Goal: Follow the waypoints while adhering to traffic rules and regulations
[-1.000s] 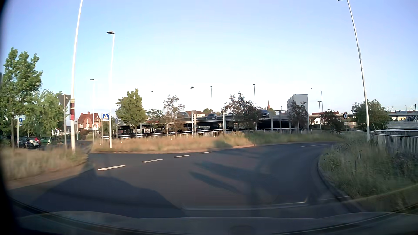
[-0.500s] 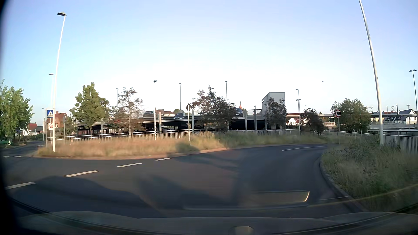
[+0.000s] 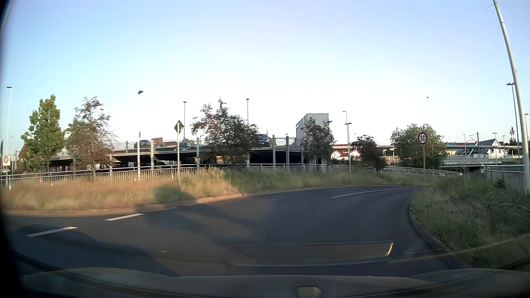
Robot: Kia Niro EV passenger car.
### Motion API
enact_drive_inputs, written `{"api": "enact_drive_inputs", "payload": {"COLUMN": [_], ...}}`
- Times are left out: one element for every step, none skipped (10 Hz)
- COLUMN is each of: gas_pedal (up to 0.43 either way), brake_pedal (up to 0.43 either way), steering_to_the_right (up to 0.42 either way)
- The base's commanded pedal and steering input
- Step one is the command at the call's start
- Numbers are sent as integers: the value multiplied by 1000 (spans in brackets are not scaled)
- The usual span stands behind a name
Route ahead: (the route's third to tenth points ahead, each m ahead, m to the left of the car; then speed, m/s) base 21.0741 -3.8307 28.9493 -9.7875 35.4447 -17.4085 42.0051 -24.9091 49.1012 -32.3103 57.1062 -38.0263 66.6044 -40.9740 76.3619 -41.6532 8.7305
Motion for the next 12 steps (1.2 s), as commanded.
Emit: {"api": "enact_drive_inputs", "payload": {"gas_pedal": [20,20,20,20,20,20,20,20,20,20,20,20], "brake_pedal": [30,30,30,30,30,30,30,30,30,30,30,30], "steering_to_the_right": [119,119,119,120,120,121,122,122,122,123,125,127]}}
